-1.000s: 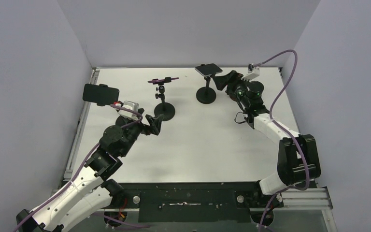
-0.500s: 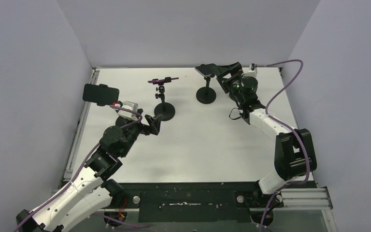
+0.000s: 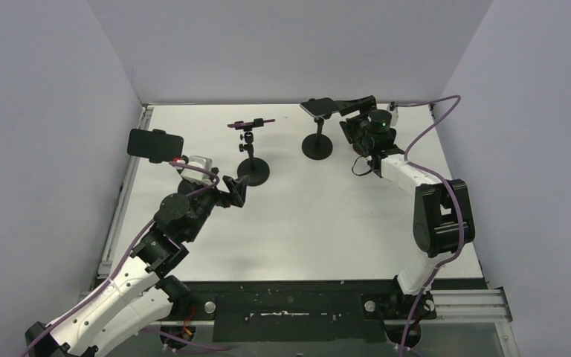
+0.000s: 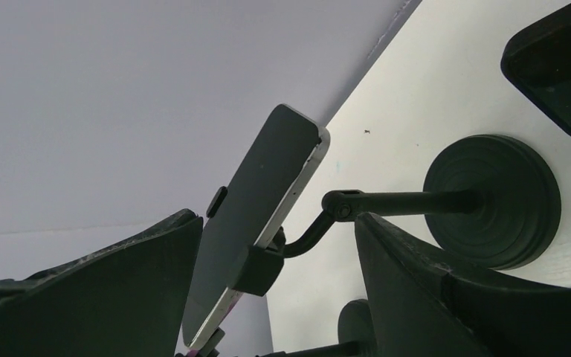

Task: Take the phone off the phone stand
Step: Move the phone stand with the phone to the center of the board.

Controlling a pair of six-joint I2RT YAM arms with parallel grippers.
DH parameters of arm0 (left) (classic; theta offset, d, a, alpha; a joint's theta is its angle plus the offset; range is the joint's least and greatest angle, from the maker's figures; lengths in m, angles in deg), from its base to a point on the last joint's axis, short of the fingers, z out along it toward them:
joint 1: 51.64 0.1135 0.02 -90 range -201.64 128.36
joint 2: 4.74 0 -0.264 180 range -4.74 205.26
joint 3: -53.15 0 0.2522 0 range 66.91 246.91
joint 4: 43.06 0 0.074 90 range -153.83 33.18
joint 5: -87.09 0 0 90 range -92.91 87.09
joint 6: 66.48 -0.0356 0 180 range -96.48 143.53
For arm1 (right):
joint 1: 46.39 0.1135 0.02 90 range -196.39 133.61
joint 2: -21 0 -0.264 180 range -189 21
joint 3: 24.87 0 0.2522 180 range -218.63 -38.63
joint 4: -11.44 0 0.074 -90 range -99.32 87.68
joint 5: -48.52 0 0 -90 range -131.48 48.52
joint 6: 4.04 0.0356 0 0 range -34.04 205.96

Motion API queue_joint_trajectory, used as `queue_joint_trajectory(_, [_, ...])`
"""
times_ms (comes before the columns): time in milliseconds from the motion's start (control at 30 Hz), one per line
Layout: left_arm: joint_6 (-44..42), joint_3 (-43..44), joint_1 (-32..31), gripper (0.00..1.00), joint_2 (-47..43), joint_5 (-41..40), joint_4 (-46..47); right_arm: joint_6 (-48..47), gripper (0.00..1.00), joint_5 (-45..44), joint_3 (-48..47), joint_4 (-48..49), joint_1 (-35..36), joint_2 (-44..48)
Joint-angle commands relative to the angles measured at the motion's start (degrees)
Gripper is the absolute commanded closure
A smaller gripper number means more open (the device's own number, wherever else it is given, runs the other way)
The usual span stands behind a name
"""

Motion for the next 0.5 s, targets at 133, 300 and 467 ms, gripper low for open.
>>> queue_joint_trajectory(133, [-0.68, 0.65, -0.24, 0.1, 0.78, -1.5, 1.16, 4.1, 0.28, 0.87, -5.84, 3.17, -0.86, -5.33])
queue_joint_trajectory(300, [-1.04, 0.76, -0.24, 0.1, 1.7, -1.42, 1.24, 6.96, 0.32, 1.75, -6.59, 8.03, -1.04, -8.29])
queue_joint_trajectory(467, [-1.39, 0.69, -0.24, 0.1, 2.29, -1.56, 1.42, 8.54, 0.37, 1.88, -7.55, 11.02, -1.04, -10.65])
